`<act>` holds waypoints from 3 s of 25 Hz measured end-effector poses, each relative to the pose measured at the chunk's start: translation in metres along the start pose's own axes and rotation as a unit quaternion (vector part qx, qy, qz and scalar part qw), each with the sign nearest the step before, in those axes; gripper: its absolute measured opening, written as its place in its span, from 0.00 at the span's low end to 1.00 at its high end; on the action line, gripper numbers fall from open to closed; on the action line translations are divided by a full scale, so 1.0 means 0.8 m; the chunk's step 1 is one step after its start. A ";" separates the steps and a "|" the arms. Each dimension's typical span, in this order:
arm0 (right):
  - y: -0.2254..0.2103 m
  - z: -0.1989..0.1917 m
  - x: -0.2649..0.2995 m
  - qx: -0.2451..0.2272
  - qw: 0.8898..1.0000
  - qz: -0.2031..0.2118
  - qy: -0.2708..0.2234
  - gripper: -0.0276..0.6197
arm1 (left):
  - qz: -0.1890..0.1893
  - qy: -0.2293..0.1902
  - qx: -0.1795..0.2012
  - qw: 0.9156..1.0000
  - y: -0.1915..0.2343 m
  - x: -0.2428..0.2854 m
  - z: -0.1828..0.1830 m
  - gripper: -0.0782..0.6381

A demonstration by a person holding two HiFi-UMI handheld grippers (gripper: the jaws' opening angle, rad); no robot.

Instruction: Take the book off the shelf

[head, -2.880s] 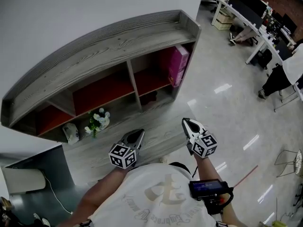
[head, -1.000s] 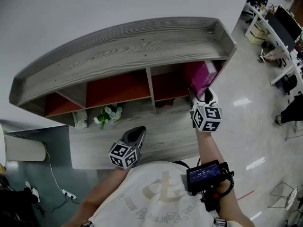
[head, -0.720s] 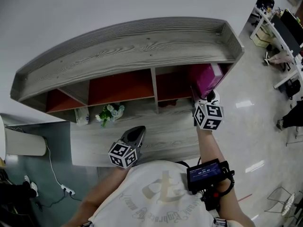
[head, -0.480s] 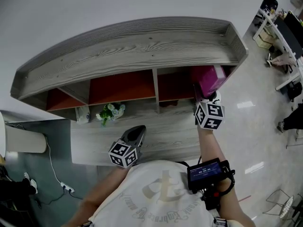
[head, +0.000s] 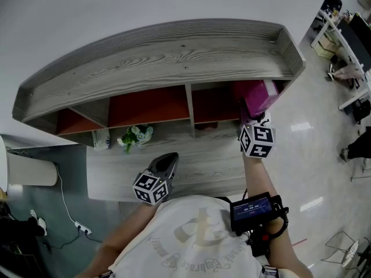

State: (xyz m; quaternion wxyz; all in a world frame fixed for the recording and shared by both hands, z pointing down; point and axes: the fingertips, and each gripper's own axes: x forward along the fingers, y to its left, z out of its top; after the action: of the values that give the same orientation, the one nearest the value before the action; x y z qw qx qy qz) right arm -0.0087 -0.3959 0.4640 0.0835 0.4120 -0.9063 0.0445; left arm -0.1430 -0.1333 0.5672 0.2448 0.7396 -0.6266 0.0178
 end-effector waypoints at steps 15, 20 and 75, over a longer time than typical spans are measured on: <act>0.017 -0.001 -0.028 0.003 1.000 0.017 -0.002 0.27 | -0.016 0.005 0.011 1.000 -0.007 -0.018 0.001 0.11; 0.024 -0.004 -0.041 0.004 1.000 0.015 0.002 0.27 | -0.024 0.005 0.013 1.000 -0.008 -0.027 -0.001 0.11; 0.067 -0.057 -0.217 0.051 0.997 0.065 0.000 0.27 | -0.119 0.027 0.023 0.992 -0.080 -0.064 -0.044 0.11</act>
State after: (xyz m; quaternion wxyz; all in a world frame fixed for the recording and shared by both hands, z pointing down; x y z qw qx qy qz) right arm 0.0687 -0.2254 0.4753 0.0593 0.3562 -0.9276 0.0955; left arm -0.0838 -0.0666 0.5596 0.2451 0.8135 -0.5269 0.0231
